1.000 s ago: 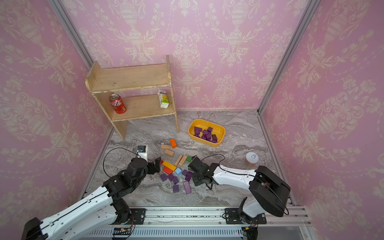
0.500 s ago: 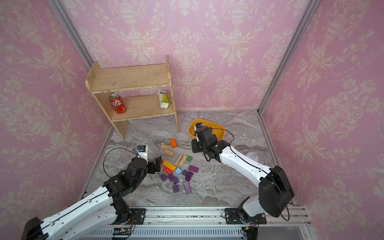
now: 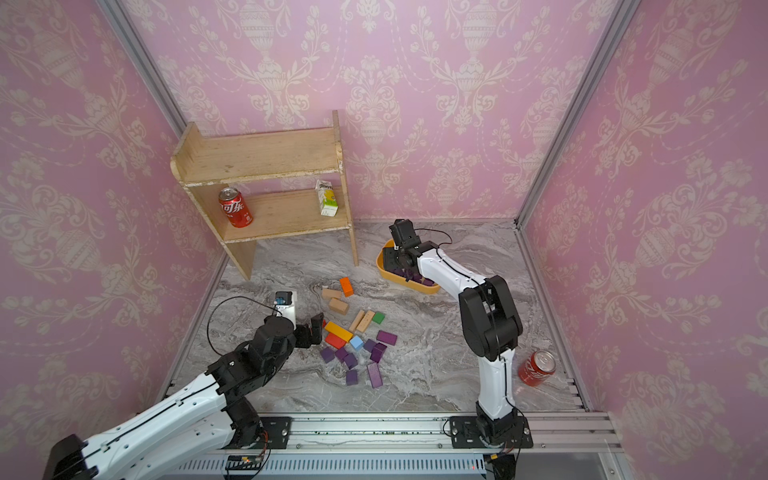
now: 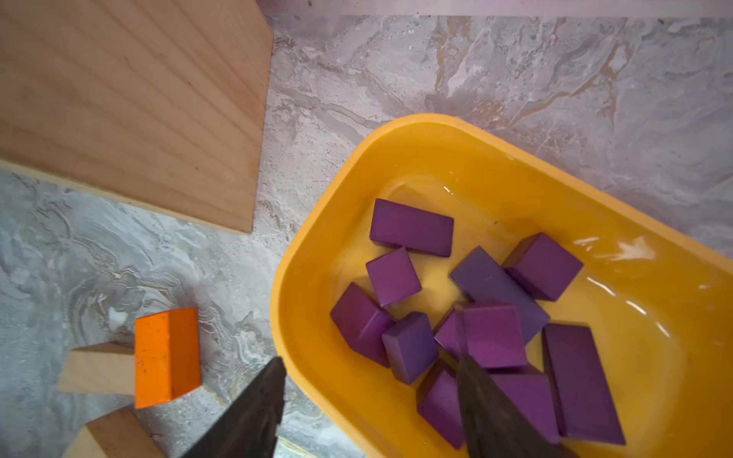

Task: Pick purple bricks into the storage bin
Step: Place the building block in the storage box, then pick up the building block from the center of the board.

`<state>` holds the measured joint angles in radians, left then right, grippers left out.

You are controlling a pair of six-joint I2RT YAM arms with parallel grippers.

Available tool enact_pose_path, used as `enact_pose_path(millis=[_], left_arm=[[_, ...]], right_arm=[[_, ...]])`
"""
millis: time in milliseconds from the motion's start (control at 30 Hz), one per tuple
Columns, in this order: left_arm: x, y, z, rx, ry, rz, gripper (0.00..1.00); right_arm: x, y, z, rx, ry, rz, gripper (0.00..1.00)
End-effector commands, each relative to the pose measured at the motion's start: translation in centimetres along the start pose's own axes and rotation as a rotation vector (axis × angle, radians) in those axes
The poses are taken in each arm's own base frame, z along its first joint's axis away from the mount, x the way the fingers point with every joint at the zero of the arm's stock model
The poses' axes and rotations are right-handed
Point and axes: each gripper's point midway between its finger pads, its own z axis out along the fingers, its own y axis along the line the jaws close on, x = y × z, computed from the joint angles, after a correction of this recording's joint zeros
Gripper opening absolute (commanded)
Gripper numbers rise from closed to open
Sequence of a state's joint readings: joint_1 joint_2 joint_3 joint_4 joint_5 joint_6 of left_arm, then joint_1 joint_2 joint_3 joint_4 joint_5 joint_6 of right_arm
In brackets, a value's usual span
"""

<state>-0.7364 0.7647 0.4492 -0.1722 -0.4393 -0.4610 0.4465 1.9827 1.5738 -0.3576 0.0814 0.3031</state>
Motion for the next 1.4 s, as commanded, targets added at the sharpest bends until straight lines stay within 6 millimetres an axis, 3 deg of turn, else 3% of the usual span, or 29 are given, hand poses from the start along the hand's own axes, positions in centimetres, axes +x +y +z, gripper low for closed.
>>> enact_pose_path(millis=[0, 200, 400, 567, 733, 1133, 1367], left_arm=[[0.0, -0.2, -0.1, 0.012, -0.002, 0.024, 0.99], [-0.4, -0.5, -0.1, 0.027, -0.011, 0.021, 0.99], [-0.7, -1.0, -0.5, 0.063, -0.018, 0.026, 0.99], [-1.1, -1.1, 0.0, 0.052, -0.04, 0.065, 0.99], [-2.0, -1.9, 0.5, 0.047, -0.021, 0.11, 0.99], [-1.1, -1.9, 1.4, 0.028, 0.022, 0.104, 0.99], [-0.7, -1.4, 1.3, 0.011, 0.03, 0.103, 0.99]], right_arm=[[-2.0, 0.1, -2.0, 0.016, -0.044, -0.034, 0.76], [-1.0, 0.1, -5.4, -0.025, -0.066, -0.045, 0.74], [3.4, -1.4, -8.4, -0.019, -0.043, -0.017, 0.74], [8.1, -4.0, -10.0, 0.04, -0.024, -0.029, 0.75], [10.8, -4.6, -11.7, 0.019, -0.015, -0.033, 0.76], [16.0, -3.0, -12.8, -0.147, 0.062, -0.024, 0.76], [18.8, -3.1, -12.5, -0.114, 0.123, -0.03, 0.75]])
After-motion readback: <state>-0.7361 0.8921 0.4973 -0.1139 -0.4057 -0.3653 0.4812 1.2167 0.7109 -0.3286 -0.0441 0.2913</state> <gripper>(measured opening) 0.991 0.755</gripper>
